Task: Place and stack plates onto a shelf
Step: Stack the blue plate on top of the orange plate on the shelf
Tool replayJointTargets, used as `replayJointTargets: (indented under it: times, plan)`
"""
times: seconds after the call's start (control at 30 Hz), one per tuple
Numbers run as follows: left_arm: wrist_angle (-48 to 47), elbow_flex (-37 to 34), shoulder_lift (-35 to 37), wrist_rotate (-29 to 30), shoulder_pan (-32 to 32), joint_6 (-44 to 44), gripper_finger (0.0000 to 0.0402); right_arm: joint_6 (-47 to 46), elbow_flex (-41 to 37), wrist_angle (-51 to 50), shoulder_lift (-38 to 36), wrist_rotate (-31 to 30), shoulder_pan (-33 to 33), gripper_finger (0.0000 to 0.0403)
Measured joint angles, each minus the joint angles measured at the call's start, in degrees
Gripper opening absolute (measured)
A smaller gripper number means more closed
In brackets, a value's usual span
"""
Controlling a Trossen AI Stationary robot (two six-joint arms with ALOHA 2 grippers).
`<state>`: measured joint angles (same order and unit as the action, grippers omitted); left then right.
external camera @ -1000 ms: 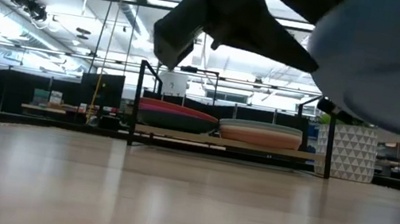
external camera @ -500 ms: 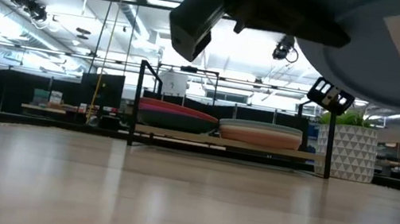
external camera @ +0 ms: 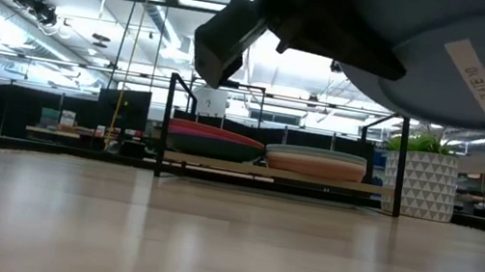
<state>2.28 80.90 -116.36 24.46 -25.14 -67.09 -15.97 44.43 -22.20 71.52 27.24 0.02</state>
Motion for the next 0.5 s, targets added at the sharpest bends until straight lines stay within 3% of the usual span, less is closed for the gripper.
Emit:
replayJointTargets:
  times: [0.23,0.37,0.5]
  plan:
    - [-1.5,0.0,0.2,1.8,-0.1,3.6,0.0053,-0.6,4.9,-9.1,-11.1,-13.4,-2.5,0.0111]
    - [-5.7,0.0,1.2,11.3,1.8,7.2,0.0053,-1.5,5.0,-9.4,-18.0,-20.9,-1.0,0.0112]
    - [-14.5,0.1,1.4,21.8,6.5,17.0,0.0054,-3.5,4.9,-9.8,-22.2,-28.5,3.5,0.0112]
